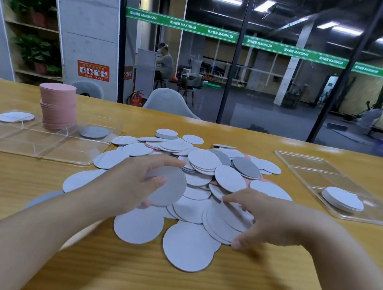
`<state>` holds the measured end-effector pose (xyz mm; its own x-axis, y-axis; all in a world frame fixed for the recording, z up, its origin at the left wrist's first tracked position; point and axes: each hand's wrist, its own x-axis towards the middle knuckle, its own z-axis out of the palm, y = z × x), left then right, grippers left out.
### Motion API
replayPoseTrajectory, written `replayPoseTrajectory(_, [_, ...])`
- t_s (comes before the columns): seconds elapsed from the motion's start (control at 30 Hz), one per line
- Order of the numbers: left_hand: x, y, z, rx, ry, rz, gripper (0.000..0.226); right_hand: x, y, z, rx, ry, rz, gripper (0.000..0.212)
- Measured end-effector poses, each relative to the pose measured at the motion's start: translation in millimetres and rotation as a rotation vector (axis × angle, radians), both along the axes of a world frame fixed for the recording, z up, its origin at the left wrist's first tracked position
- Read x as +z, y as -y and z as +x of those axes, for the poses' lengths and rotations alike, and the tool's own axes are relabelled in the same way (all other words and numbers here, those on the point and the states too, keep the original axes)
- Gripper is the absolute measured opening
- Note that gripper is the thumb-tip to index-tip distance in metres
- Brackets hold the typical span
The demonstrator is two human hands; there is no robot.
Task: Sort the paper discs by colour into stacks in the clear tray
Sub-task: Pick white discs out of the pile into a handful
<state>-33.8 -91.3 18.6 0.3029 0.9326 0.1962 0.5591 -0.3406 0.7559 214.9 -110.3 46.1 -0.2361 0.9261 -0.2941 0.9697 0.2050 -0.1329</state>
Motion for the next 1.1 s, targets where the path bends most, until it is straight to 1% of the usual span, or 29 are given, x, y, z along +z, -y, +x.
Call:
replayPoseTrajectory(0.1, [-0.7,-0.7,-1.0,0.015,-0.007,0.005,0.046,1.1,0.3,2.2,-0.025,0.002,-0.007,0.079])
replayPoseTrajectory(0.3, [0.9,0.4,-1.0,0.028,-0.017,0.004,0.046,-4.3,-3.2,-4.5,0.024,-0.093,0.03,0.073])
replayPoseTrajectory(0.57, [1.0,-0.2,-1.1,0.038,-0.035,0.008,0.048,-12.6,-4.2,-11.4,0.037,-0.097,0.066,0.07])
replayPoseTrajectory(0.7, [4.2,3.2,2.5,0.071,-0.016,-0.008,0.047,-12.2,-3.7,-11.7,0.035,-0.188,0.11,0.063])
replayPoseTrajectory(0.77, [2.8,2.2,3.0,0.086,0.038,-0.038,0.048,-12.0,-3.8,-12.6,0.022,-0.247,0.145,0.061])
replayPoseTrajectory(0.87, [-3.3,-4.0,3.1,0.055,0.16,-0.08,0.049,-14.4,-3.3,-18.2,0.009,-0.413,0.226,0.06])
replayPoseTrajectory(0.93, [-5.5,-6.3,6.0,0.009,0.271,-0.099,0.037,-18.0,-3.4,-26.3,0.042,-0.482,0.311,0.058])
replayPoseTrajectory(1.0, [-4.7,-3.5,11.7,-0.04,0.375,-0.127,0.018,-24.0,-5.5,-37.1,0.098,-0.51,0.412,0.061])
replayPoseTrajectory(1.03, [-4.5,-2.3,14.1,-0.066,0.407,-0.139,0.016,-27.4,-6.7,-42.8,0.133,-0.51,0.459,0.063])
replayPoseTrajectory(1.1, [-6.0,-0.5,17.4,-0.11,0.464,-0.156,0.021,-34.4,-10.2,-53.9,0.199,-0.488,0.547,0.068])
